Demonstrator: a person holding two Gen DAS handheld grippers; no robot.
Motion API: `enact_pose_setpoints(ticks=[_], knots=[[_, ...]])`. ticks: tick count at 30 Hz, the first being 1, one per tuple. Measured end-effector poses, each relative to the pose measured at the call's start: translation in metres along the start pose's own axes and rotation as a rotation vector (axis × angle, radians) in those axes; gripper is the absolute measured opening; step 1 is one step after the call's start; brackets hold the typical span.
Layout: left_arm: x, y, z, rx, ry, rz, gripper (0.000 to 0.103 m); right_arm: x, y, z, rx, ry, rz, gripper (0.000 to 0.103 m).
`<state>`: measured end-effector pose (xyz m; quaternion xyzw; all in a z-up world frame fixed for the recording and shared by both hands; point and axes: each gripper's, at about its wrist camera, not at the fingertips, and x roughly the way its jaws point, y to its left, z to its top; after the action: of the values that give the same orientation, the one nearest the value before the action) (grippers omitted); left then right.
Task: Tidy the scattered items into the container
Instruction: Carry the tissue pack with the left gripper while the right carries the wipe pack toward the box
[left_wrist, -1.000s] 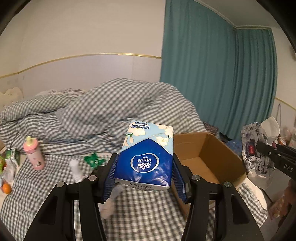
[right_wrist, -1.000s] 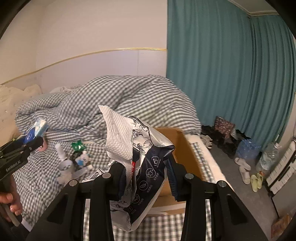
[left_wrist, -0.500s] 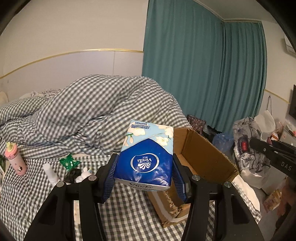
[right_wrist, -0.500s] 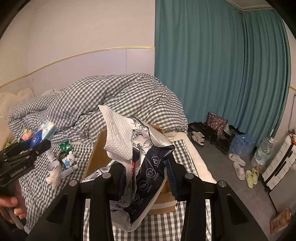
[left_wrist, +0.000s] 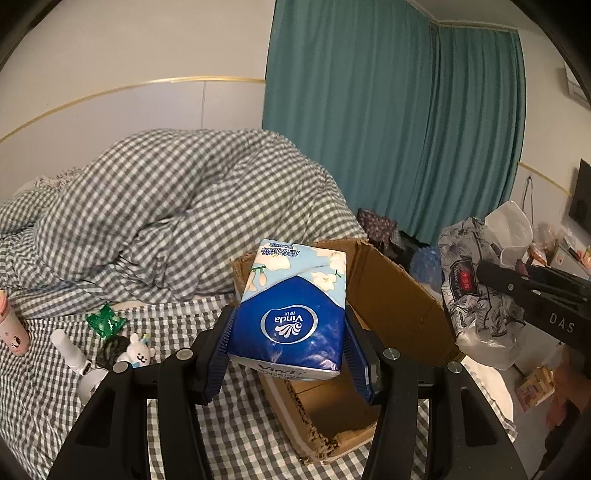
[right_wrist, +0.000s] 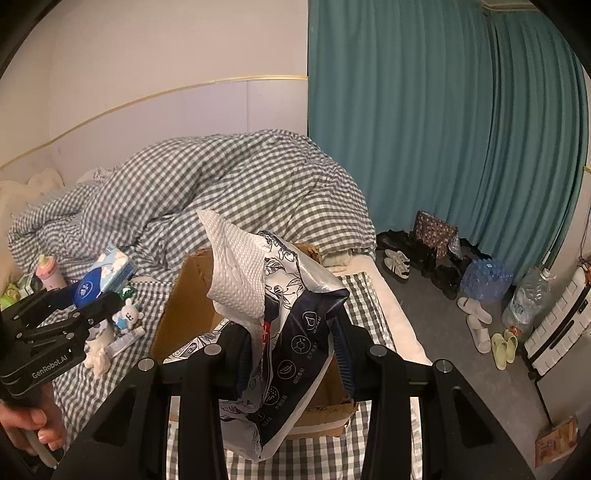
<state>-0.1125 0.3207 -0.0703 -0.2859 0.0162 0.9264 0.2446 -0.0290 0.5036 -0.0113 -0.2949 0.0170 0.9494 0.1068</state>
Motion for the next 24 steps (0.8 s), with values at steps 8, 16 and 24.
enact_pose_setpoints(ticks=[8, 16, 24], knots=[[0.027, -0.008, 0.01, 0.031, 0.081, -0.024, 0.056, 0.029, -0.011, 0.001, -0.002, 0.079, 0.012, 0.038], [0.058, -0.025, 0.006, 0.106, 0.191, -0.042, 0.056, 0.053, -0.012, 0.0, -0.015, 0.149, 0.028, 0.038], [0.078, -0.037, -0.001, 0.148, 0.248, -0.061, 0.056, 0.07, -0.011, -0.005, -0.025, 0.191, 0.018, 0.039]])
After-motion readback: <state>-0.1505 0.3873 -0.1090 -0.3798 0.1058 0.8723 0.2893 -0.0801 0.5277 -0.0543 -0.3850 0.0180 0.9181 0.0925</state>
